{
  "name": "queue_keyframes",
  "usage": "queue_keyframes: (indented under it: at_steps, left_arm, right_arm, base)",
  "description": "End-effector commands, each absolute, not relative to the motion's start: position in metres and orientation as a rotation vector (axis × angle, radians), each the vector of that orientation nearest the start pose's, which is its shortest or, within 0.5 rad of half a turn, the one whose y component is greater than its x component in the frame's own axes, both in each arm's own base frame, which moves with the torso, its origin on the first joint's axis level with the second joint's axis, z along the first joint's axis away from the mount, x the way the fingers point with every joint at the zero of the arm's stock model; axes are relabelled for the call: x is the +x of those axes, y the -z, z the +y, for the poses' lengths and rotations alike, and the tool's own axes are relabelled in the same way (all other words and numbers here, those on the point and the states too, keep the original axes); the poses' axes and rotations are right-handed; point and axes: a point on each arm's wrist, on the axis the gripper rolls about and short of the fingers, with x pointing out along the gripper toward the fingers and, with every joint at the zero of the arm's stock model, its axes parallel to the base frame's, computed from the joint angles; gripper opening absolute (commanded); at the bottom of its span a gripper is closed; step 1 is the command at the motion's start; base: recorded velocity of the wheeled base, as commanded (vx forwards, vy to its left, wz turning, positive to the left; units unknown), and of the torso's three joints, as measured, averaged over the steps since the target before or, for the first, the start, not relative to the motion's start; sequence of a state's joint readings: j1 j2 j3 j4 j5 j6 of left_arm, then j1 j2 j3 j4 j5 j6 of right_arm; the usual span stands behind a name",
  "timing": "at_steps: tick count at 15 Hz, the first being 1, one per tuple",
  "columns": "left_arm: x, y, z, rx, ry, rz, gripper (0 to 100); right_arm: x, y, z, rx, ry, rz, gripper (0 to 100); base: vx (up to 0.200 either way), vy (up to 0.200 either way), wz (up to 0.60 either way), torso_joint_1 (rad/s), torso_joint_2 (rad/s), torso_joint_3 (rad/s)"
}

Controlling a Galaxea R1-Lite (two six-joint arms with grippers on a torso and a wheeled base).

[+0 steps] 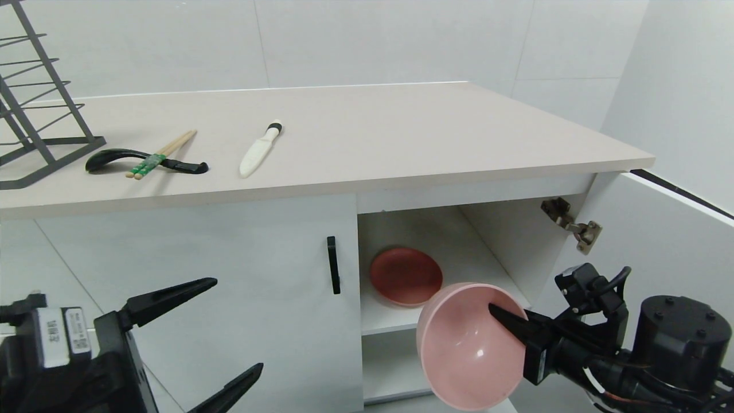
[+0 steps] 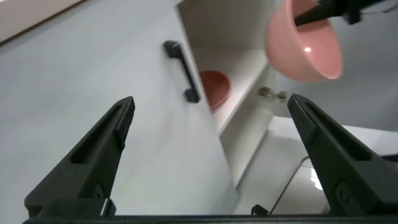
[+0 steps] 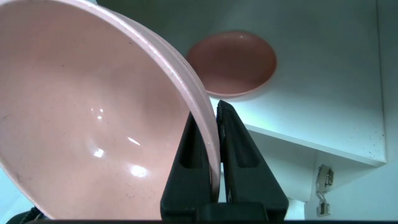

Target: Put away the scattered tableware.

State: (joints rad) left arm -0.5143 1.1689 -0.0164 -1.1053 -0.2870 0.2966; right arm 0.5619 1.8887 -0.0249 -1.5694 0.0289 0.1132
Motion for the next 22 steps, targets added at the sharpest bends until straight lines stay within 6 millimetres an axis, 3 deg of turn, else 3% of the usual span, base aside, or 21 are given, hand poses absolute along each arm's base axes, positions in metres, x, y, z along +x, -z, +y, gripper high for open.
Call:
queue_keyframes:
  at_steps: [1,6,7,9,10,12,19,22]
  left_arm:
    - [0.098,-0.145,-0.052,0.252,0.712,-0.086,100]
    - [0.062,-0.138,-0.024,0.188,0.559,-0.015,100]
    - [0.045,-0.136,-0.018,0.118,0.533,-0.028,100]
    - [0.026,-0.136,-0.012,0.032,0.505,-0.064,100]
    - [0.026,-0.136,-0.012,0.032,0.505,-0.064,100]
    - [0.007,-0.127,-0.008,0.022,0.445,-0.095,100]
    - [-0.006,-0.112,-0.006,-0.076,0.356,-0.093,100]
    - [-0.008,-0.105,-0.005,-0.078,0.314,-0.063,100]
  right_arm:
    - [0.181,-0.066,0.114,0.031,-0.566,0.321,0]
    - [0.184,-0.066,0.107,0.035,-0.532,0.323,0]
    - [0.185,-0.066,0.105,0.036,-0.520,0.322,0]
    - [0.185,-0.066,0.105,0.037,-0.520,0.319,0]
    - [0.185,-0.066,0.105,0.037,-0.520,0.319,0]
    - [0.198,-0.059,0.112,0.029,-0.519,0.325,0]
    - [0.248,-0.040,0.136,0.035,-0.518,0.289,0]
    - [0.259,-0.032,0.141,0.037,-0.520,0.291,0]
  base:
    - [0.000,0.000,0.00,0.000,0.00,0.000]
    - [0.000,0.000,0.00,0.000,0.00,0.000]
    - [0.000,0.000,0.00,0.000,0.00,0.000]
    - [0.000,0.000,0.00,0.000,0.00,0.000]
    - [0.000,0.000,0.00,0.000,0.00,0.000]
    - [0.000,0.000,0.00,0.000,0.00,0.000]
    - [0.000,0.000,0.00,0.000,0.00,0.000]
    - [0.000,0.000,0.00,0.000,0.00,0.000]
